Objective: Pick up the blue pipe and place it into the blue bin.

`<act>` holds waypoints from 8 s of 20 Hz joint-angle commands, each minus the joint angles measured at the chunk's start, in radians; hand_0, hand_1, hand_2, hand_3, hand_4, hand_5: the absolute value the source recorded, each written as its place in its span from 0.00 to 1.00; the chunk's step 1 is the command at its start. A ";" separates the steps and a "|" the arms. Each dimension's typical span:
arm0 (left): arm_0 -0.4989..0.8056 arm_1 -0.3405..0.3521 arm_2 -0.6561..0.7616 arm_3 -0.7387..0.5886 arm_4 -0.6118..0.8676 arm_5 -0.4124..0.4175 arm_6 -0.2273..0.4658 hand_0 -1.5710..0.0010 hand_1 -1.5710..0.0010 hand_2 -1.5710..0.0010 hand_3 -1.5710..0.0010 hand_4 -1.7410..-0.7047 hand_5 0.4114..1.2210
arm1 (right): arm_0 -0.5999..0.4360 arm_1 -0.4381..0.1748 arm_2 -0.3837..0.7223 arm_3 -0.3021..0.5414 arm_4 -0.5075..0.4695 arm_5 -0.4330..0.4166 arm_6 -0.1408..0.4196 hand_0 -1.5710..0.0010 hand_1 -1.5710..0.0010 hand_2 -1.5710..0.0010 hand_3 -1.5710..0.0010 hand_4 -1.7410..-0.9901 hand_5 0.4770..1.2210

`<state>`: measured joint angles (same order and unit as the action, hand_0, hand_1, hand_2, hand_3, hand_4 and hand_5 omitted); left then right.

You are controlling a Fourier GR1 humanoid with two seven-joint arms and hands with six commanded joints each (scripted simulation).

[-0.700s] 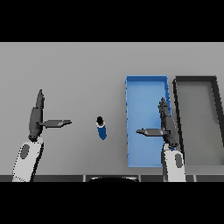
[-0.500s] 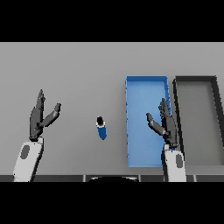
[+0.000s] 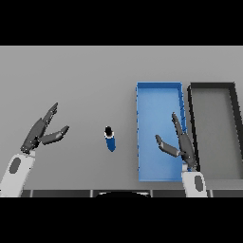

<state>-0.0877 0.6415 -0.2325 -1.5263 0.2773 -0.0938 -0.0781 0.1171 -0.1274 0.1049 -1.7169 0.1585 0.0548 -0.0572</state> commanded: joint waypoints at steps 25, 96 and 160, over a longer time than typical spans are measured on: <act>-0.081 -0.309 -0.310 0.072 -0.181 -0.110 0.030 1.00 1.00 1.00 1.00 0.55 0.07 | 0.024 0.012 0.020 -0.029 0.019 -0.003 0.011 1.00 1.00 1.00 1.00 0.71 0.18; -0.173 -0.501 -0.348 -0.056 -0.185 -0.122 0.045 0.00 0.00 0.00 0.06 0.00 1.00 | -0.575 -0.077 0.241 -0.090 -0.513 0.496 0.422 0.97 0.95 0.93 0.97 0.66 0.04; -0.185 -0.437 -0.338 -0.045 -0.301 -0.172 0.162 1.00 1.00 1.00 1.00 0.82 0.09 | -0.982 -0.264 -0.179 0.400 -0.826 0.137 0.586 0.00 0.00 0.00 0.00 0.00 0.87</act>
<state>-0.2732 0.2049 -0.5701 -1.5718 -0.0236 -0.2656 0.0862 -0.8630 -0.3903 -0.0732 -1.3167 -0.6681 0.1939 0.5325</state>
